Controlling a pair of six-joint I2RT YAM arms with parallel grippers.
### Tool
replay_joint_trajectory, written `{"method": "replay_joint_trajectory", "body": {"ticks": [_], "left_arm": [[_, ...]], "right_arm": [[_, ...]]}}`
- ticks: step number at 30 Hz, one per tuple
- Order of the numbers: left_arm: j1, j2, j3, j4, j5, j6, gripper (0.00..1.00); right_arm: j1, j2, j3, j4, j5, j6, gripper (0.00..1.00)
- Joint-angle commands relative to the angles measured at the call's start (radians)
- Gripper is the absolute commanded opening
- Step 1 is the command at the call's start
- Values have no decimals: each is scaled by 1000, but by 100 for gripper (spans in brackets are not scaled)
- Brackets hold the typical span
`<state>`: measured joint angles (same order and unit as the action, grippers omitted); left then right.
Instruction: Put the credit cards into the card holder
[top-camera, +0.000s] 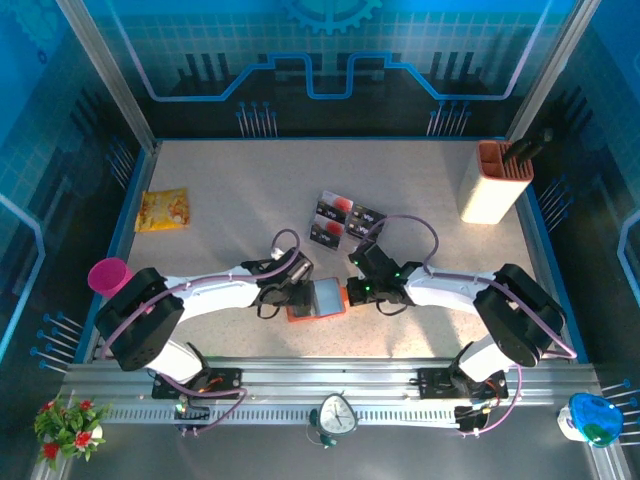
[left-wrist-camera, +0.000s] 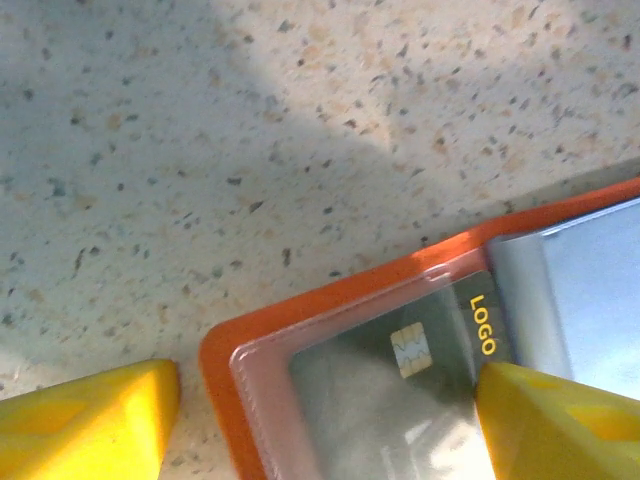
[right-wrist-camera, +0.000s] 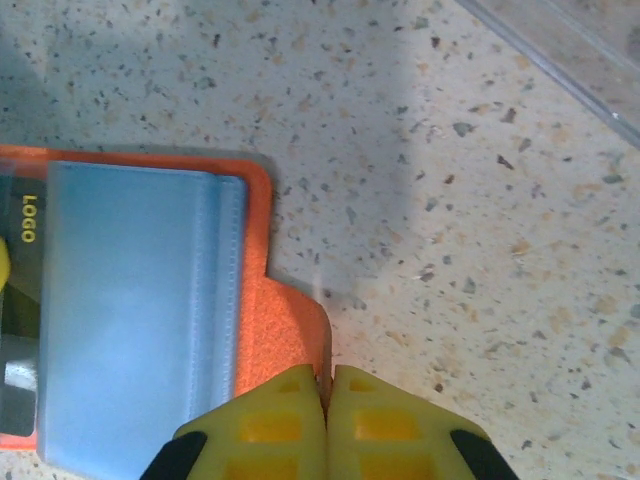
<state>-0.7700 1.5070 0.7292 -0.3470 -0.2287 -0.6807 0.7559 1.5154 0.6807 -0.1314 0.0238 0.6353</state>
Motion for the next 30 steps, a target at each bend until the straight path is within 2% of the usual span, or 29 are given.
{"method": "replay_joint_trajectory", "body": {"ticks": [1,15,30], "left_arm": [[-6,-34,-14,-61,-1,-10,79],[-7,-105,69,-79,43,0,80],[-42,51,132,-58,45,4,80]], "right_arm": [[-12,-27,-16,-21,20,19,0],[5,-68,-41,-4,4,56,0],[16,-55,-50,15,9,70,0]]}}
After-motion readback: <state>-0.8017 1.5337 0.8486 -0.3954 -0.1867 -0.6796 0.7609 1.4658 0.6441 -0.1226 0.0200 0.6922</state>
